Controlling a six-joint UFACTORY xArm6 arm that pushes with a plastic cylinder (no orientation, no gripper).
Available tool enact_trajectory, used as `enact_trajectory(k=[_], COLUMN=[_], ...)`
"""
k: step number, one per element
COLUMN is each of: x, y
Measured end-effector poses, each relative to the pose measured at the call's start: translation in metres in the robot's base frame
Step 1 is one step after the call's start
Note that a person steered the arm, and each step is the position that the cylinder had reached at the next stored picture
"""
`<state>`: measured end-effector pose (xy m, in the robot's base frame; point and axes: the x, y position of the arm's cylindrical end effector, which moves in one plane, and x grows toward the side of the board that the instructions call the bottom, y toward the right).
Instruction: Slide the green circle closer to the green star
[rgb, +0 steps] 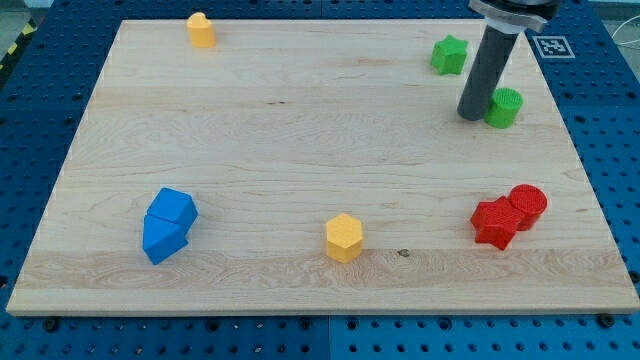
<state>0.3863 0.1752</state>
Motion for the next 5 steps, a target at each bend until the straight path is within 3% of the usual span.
enact_trajectory(k=[3, 5], x=[0.017, 0.067], y=[-0.003, 0.026])
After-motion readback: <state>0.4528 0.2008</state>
